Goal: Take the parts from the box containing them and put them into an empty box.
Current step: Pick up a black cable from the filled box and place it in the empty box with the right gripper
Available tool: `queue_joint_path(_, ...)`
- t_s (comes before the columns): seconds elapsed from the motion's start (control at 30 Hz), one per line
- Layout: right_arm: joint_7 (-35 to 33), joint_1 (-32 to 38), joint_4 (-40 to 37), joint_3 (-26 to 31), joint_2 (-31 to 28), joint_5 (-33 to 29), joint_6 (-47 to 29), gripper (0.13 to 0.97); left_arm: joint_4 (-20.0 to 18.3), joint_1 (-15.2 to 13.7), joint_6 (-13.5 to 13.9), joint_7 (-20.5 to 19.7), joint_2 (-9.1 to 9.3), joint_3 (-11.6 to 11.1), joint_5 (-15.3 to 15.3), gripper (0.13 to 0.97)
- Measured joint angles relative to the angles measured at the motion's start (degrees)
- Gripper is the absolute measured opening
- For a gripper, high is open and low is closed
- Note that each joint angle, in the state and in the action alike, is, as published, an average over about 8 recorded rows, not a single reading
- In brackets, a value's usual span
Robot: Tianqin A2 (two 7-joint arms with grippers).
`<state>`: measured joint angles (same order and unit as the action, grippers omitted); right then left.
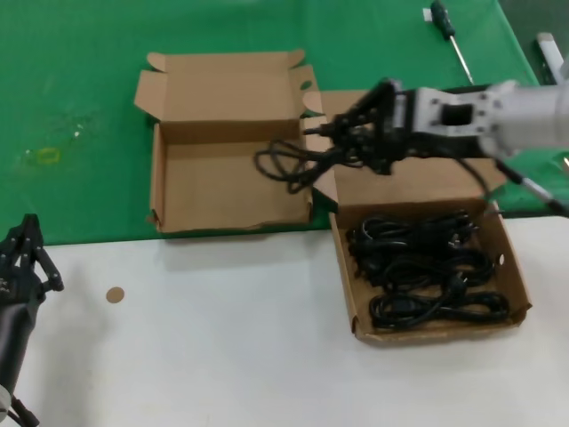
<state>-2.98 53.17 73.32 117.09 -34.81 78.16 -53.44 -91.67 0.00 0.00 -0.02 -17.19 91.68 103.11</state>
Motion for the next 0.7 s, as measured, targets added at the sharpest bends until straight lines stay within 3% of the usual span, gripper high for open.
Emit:
queue_joint_path(0.4, 5.03, 2.41, -4.02, 4.27, 11.00, -7.10, 4.90, 0.155, 0.00, 0.00, 0.00, 0.00, 0.00, 0.00, 0.00, 0.152)
queue_joint_path(0.7, 4.93, 3.69, -9.95, 5.77, 17.44, -9.11, 8.15, 0.155, 0.00, 0.00, 0.00, 0.00, 0.00, 0.00, 0.00, 0.152)
